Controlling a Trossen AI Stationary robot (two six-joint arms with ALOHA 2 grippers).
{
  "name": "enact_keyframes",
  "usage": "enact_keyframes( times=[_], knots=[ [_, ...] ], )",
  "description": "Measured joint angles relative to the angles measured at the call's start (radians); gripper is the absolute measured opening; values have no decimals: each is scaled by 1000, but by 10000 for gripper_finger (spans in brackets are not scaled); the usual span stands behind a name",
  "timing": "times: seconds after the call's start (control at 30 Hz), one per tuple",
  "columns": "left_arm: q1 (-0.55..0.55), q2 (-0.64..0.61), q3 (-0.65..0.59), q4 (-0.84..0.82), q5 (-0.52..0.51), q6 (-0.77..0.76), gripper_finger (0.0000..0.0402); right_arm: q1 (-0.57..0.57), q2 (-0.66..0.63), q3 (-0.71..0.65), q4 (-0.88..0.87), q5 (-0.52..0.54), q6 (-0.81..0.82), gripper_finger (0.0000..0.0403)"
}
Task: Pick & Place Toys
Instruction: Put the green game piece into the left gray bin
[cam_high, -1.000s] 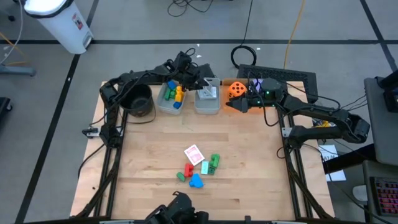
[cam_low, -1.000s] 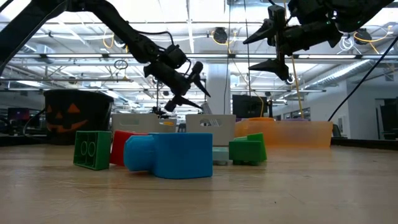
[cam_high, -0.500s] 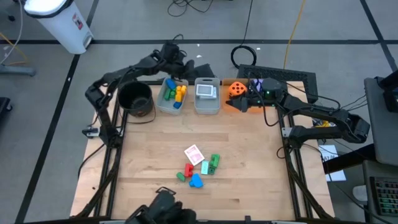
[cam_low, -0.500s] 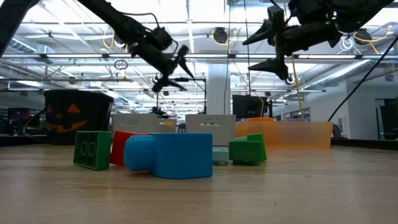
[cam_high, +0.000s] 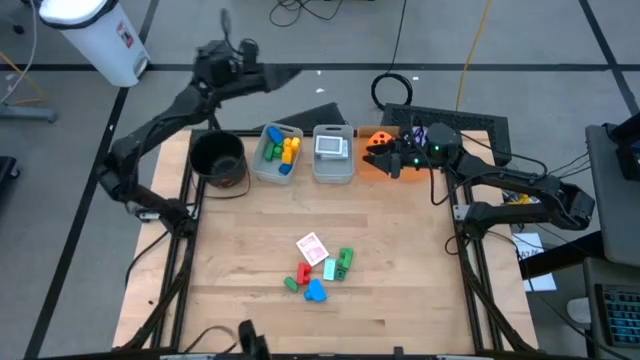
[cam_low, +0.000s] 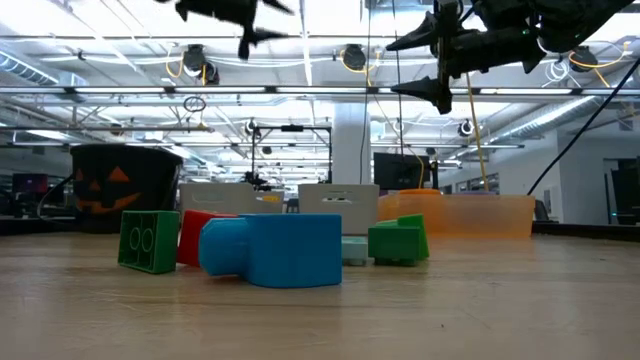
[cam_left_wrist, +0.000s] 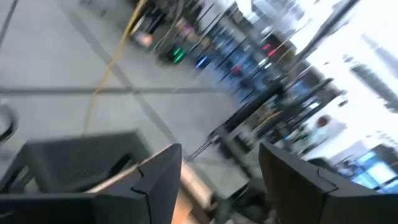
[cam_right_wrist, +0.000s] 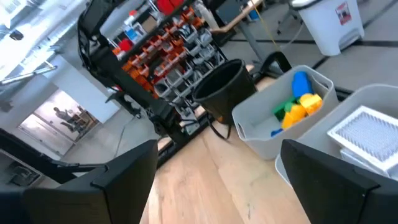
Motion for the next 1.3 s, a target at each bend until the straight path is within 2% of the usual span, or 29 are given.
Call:
enact_keyframes(
  times=[0.2,0.4,0.47,0.67,0.77,0.97,1.13,1.3],
  knots=[
    [-40,-76,0,175,2,-31,223,0,0,0,27,-1,0,329],
    [-77,-81,0,352,-8,-83,223,0,0,0,37,-1,38,329],
    [-91,-82,0,376,-11,-102,223,0,0,0,36,-1,35,329],
    [-180,-81,0,346,21,3,223,0,0,0,36,-1,84,329],
    [-247,-81,0,356,-45,14,223,0,0,0,36,-17,101,329],
    [-396,-81,-64,399,-248,105,223,0,0,0,33,-88,106,329],
    [-482,-94,-202,621,-305,92,223,0,0,0,35,-158,105,329],
    [-542,-158,-412,857,-383,59,223,0,0,0,35,-160,101,329]
  ],
)
